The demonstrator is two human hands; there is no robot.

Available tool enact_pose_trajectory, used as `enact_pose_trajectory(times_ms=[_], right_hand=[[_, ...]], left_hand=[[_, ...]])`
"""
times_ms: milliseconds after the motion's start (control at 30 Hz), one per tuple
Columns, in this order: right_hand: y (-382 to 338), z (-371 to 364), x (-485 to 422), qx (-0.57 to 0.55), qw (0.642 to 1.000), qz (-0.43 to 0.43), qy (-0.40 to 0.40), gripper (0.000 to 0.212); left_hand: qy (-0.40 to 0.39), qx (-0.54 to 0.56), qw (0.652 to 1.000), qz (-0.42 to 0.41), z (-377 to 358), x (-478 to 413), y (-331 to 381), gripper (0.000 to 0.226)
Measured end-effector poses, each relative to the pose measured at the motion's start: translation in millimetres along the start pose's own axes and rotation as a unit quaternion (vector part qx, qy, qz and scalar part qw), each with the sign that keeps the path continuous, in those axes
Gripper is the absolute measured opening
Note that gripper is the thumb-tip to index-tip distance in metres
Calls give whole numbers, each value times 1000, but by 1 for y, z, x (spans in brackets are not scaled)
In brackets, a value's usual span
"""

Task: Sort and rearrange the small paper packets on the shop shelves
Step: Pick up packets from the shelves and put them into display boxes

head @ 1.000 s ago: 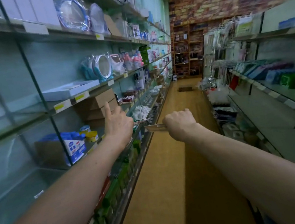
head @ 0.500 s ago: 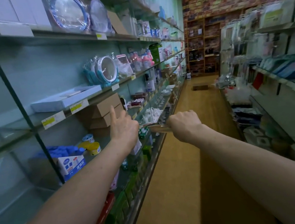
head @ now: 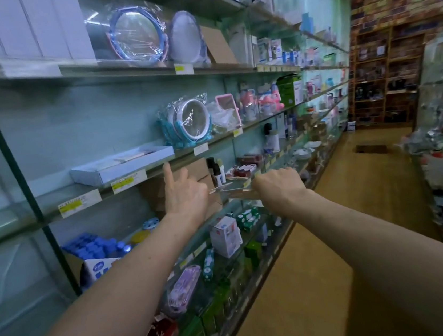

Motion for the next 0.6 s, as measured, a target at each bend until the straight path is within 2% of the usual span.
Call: enact_pose_trajectory(times_ms=[133,233,400,600], right_hand=[[7,-9,-28,5,999,25,45,38],[6,-14,-50,-10,998,32,61,30],[-10,-32,-87,-23,996,57,65,30],[-9,-37,-139,-33,993,66,93,30]], left_hand=[[1,-14,1000,27,-3,-18,-3,20],[3,-20,999,45,-7,-31,-9,17],[-12,-37,998,58,-25,-51,-15,18],[26,-32,998,51,-43,-97,-26,18]])
Point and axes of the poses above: each hand's wrist, its own x-axis away from the middle knuckle, its own z-axis out of the back of the hand, y = z × x, the point moved 2 cm from there along -x, towards the middle knuckle, and after that the axes turned 15 degrees about x, right-handed, at the moved point
